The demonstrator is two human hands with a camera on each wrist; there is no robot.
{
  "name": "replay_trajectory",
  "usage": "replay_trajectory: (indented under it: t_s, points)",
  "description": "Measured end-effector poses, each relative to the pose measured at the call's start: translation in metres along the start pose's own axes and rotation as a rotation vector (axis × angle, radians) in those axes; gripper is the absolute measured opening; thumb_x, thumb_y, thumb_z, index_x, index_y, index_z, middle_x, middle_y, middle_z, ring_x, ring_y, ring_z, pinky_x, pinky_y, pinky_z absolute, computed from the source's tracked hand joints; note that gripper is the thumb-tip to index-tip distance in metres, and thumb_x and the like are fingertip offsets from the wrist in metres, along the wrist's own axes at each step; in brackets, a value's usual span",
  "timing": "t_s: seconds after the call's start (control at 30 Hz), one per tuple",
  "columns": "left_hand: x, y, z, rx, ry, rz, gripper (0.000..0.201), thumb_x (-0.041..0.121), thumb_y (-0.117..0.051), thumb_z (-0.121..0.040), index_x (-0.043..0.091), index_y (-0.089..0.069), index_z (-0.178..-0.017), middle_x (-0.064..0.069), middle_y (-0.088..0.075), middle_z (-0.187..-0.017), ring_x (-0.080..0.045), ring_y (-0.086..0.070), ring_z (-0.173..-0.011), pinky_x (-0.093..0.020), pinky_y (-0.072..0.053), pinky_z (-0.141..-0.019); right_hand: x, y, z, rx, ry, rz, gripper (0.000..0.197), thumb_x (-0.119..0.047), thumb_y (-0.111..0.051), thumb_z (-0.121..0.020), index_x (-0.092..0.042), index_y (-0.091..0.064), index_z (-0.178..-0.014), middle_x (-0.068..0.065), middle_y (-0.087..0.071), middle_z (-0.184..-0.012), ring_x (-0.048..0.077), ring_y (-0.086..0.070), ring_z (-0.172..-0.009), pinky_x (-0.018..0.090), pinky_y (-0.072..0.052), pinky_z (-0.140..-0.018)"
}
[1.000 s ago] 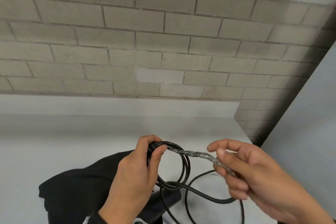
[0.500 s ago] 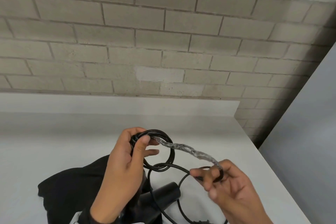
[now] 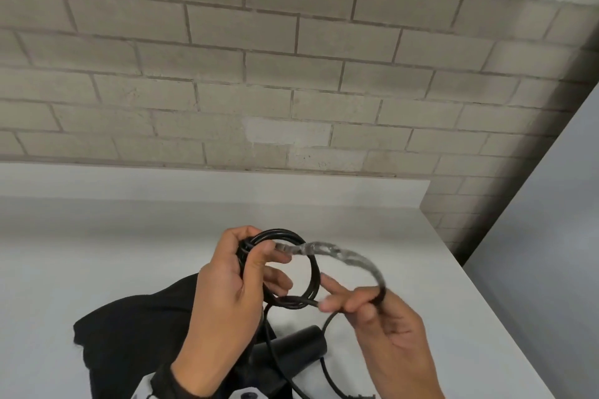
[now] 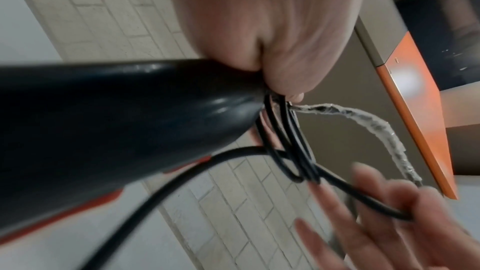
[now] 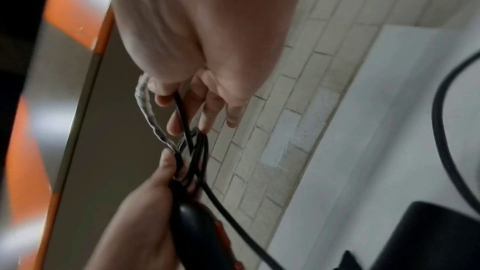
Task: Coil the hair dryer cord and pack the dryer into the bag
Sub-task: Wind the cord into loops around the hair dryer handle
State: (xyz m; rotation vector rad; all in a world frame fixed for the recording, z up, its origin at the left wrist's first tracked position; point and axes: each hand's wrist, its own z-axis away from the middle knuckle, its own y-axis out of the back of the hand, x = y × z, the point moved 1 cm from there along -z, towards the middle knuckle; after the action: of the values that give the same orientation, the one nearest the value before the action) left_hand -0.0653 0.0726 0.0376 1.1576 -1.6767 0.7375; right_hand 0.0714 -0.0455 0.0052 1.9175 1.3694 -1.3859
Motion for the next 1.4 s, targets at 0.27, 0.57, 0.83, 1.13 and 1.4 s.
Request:
replay_trajectory:
  t_s: [0.27,0.57,0.83,1.13,1.4]
  points:
    - [-0.002,0.007,-0.005,0.072,-0.011,-0.075,0.017,0.039,-0.049,-0.089,0.028,-0.055,-0.100,0.008,-0.075,-0.082,-0.016,-0.073,-0.062,-0.034,-0.060,-0.065,-0.071,0.067,-0.005,-0.022,-0.416,0.247,0.070,-0.063,-0.085,-0.048,-0.004,-0.075,-0.084,0.003,-0.031,-0.045,0.013,-0.029,-0.039,0.024,-0.037,-0.043]
    - [0.000,-0.003,-0.003,0.073,-0.023,-0.065,0.013,0.038,-0.048,-0.090,0.030,-0.055,-0.098,0.014,-0.075,-0.084,-0.012,-0.074,-0.063,-0.028,-0.060,-0.066,-0.085,0.128,0.005,-0.169,-0.213,0.278,0.013,-0.005,-0.057,-0.089,0.003,-0.063,-0.082,0.017,-0.061,-0.063,0.048,-0.065,-0.098,0.050,-0.044,-0.101]
    - [-0.005,0.001,-0.004,0.066,-0.014,-0.052,0.014,0.035,-0.051,-0.090,0.026,-0.058,-0.098,0.007,-0.076,-0.084,-0.010,-0.076,-0.071,-0.023,-0.061,-0.069,-0.077,0.149,0.009,-0.207,-0.572,0.781,0.062,-0.056,-0.085,-0.057,0.002,-0.062,-0.062,0.006,-0.036,-0.048,0.011,-0.032,-0.046,0.020,-0.025,-0.048]
    - [-0.007,0.001,-0.008,0.062,-0.003,-0.026,0.015,0.034,-0.051,-0.090,0.024,-0.058,-0.100,0.001,-0.077,-0.084,-0.010,-0.076,-0.074,-0.021,-0.060,-0.069,-0.080,0.158,0.022,0.310,-0.457,0.256,0.049,-0.039,-0.091,-0.057,-0.004,-0.057,-0.051,0.003,-0.025,-0.040,0.009,-0.029,-0.031,0.022,-0.043,-0.038]
    - [-0.004,-0.005,-0.006,-0.002,0.035,-0.059,0.019,0.038,-0.048,-0.090,0.025,-0.056,-0.101,0.007,-0.076,-0.084,-0.014,-0.075,-0.064,-0.030,-0.061,-0.064,-0.049,0.167,0.014,0.406,-0.526,0.819,0.028,-0.028,-0.076,-0.076,-0.010,-0.061,-0.060,0.007,-0.050,-0.045,0.016,-0.039,-0.039,0.017,-0.035,-0.041]
